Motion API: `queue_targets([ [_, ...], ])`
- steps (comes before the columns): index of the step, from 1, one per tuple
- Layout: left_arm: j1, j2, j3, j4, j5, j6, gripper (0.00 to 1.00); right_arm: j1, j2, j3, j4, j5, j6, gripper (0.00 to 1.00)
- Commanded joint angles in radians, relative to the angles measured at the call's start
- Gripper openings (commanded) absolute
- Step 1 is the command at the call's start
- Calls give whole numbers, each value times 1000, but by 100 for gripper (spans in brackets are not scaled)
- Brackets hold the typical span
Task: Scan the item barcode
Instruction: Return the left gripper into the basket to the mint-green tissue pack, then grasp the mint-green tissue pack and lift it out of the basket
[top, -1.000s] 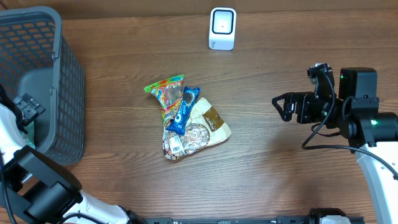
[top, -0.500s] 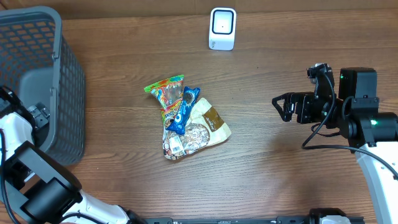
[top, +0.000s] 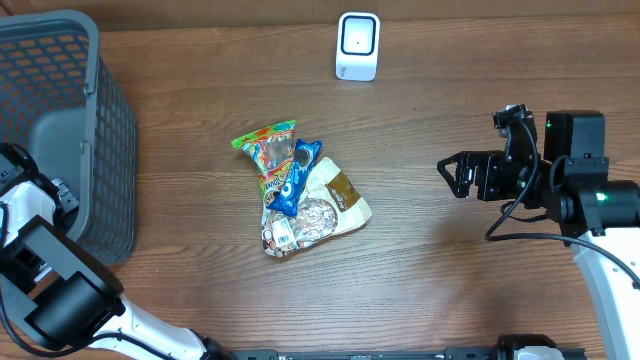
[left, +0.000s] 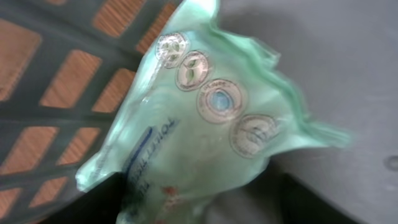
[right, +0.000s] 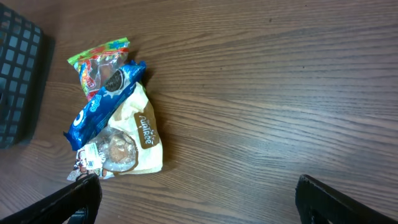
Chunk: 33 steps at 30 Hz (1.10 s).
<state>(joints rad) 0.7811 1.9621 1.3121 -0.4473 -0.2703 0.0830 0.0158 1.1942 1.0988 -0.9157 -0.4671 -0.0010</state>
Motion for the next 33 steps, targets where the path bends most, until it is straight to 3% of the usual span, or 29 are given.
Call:
queue_targets([
  [1,-3,55,-15,-24,103,-3,45,8,-2,27,9,-6,-5,100],
  [3,-9,55,-15,-47,143,-24,24,8,-2,27,10,-6,-3,100],
  [5,-17,55,-15,-67,156,-56,11,8,-2,27,10,-6,-3,100],
  [7,-26,55,-15,-79,161,-77,4,8,-2,27,10,-6,-3,100],
  [14,-56,50,59,-193,256,-101,4,8,-2,27,10,-6,-3,100],
  [22,-83,3,412,-495,399,-159,4,8,-2,27,9,-6,-3,100],
  [29,-119,-61,744,-712,392,-157,4,8,-2,27,1,-6,-3,100],
  [33,-136,-103,830,-717,347,-158,4,8,-2,27,3,-6,-4,100],
])
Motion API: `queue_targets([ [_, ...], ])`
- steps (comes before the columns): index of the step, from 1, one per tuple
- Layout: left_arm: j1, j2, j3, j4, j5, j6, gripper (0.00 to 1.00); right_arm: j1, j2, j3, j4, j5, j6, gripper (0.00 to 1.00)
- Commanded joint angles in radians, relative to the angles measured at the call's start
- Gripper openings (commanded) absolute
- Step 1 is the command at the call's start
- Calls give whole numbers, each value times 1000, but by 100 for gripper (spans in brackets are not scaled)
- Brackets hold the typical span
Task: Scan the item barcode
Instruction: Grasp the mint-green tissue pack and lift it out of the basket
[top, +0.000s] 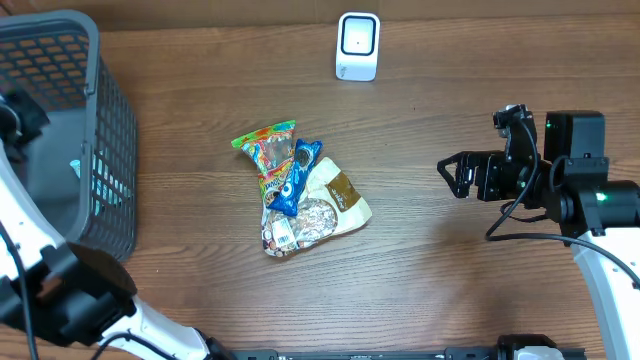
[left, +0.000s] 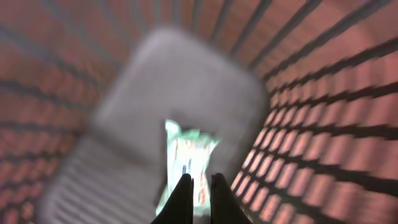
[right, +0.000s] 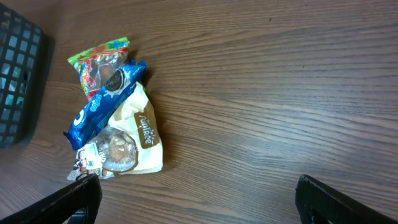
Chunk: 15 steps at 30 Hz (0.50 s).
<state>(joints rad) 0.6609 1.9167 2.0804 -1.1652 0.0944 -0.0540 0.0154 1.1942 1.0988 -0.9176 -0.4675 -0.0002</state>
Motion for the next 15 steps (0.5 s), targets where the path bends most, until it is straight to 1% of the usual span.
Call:
queue_targets([
  [1,-17,-59,63,3,-25,-21,9,9,-2,27,5,-5,-5,100],
  [4,-16,-39,45,-16,-27,-21,42,9,-2,27,11,-5,-5,100],
  [6,-16,-14,19,-29,-27,-21,57,9,-2,27,15,-5,-5,100],
  [7,-16,3,8,-33,-25,-21,61,9,-2,27,16,-5,-5,100],
  [8,-16,23,-4,-40,-24,-21,63,9,-2,27,18,-5,-5,100],
  [10,-16,60,-27,-45,-22,-23,61,9,-2,27,18,-5,-5,100],
  [15,-17,151,-82,-42,-23,-40,61,9,-2,26,9,-6,-4,100],
])
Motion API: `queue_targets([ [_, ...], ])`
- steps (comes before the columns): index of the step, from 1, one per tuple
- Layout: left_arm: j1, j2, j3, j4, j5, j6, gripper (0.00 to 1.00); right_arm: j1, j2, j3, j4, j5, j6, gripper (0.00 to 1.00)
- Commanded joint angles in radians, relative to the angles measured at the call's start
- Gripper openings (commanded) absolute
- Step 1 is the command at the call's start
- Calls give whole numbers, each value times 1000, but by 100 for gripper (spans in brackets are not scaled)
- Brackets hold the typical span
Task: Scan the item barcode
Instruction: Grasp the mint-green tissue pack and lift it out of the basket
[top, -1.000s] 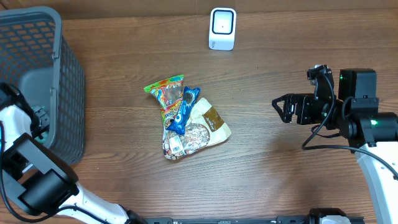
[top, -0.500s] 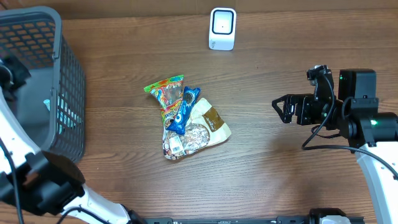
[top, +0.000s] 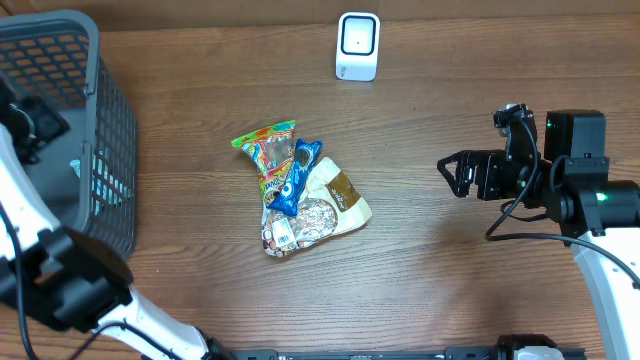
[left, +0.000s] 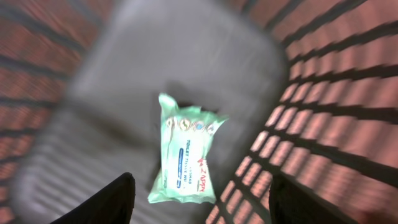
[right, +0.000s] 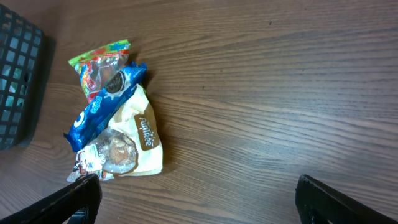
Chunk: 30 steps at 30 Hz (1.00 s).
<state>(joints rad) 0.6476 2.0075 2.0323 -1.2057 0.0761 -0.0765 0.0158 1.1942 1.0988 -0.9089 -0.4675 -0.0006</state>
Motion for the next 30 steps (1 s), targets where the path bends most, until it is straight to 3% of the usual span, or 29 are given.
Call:
queue_targets([
  [1,-3,80,-43,2,-4,-18,61,8,-2,26,-4,-6,-3,100],
  [15,-3,372,-56,32,2,-17,59,8,-2,26,-15,-6,-3,100],
  [18,-3,394,-56,31,3,-16,41,8,-2,26,-18,-6,-3,100],
  [22,-3,376,-51,31,3,-17,7,8,-2,26,-20,-6,-3,100],
  [30,-3,262,68,-48,3,-17,4,8,-2,26,-18,-6,-3,100],
])
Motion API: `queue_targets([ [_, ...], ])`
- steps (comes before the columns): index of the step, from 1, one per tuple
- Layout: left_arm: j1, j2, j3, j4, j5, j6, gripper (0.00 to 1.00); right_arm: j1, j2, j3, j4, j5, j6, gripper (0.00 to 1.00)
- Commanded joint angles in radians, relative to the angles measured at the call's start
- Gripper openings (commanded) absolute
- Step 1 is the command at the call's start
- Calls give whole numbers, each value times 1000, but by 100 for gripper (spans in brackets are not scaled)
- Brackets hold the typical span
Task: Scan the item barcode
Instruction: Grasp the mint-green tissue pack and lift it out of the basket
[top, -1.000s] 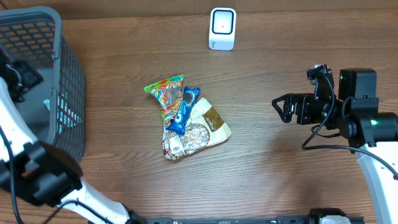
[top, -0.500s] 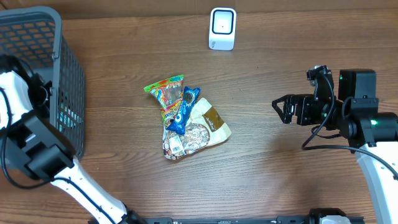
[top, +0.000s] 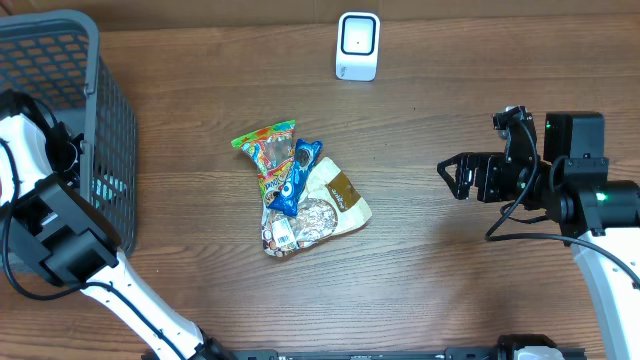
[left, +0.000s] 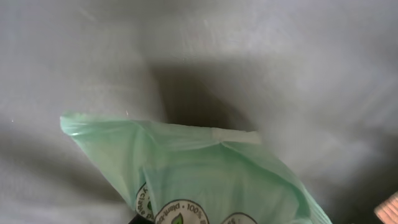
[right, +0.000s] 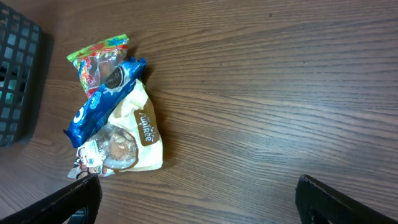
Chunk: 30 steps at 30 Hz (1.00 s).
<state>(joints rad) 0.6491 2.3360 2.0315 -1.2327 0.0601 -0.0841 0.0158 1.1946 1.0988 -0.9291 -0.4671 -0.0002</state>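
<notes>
A pale green wipes pack with round leaf seals fills the lower left wrist view, lying on the grey floor of the basket. My left arm reaches down into that basket. Its fingers are hidden behind the pack, apart from a dark sliver at the bottom edge. The white scanner stands at the table's far edge. My right gripper hangs open over bare wood, right of the snack pile, with nothing between its fingers.
The pile in mid-table holds a gummy bag, a blue cookie pack and a cream pastry bag. The tall dark mesh basket fills the left end of the table. The wooden table is bare between the pile and the right arm.
My left wrist was high above the basket floor with its fingers wide apart and the green pack small below. Now it is low and right against the pack. The right arm has not moved.
First the green pack sat close between my left fingers inside the basket. Then the pack lay on the basket floor with the gripper raised and shut. Then the gripper stood open above it, and now it is down at the pack again. The right arm stayed put.
</notes>
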Motion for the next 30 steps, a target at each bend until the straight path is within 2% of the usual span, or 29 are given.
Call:
queue_targets([
  [1,-5,-86,92,-32,20,-10,5,8,-3,26,2,-6,-4,100],
  [9,-9,-333,315,-109,77,-10,8,8,-3,26,0,-6,-4,100],
  [15,-68,-536,333,-164,153,-10,9,8,-3,26,4,-6,-4,100],
  [23,-327,-563,296,-318,149,-6,9,8,-3,26,35,-6,-4,100],
  [30,-569,-504,91,-253,132,-6,9,8,-3,26,34,-6,-4,100],
])
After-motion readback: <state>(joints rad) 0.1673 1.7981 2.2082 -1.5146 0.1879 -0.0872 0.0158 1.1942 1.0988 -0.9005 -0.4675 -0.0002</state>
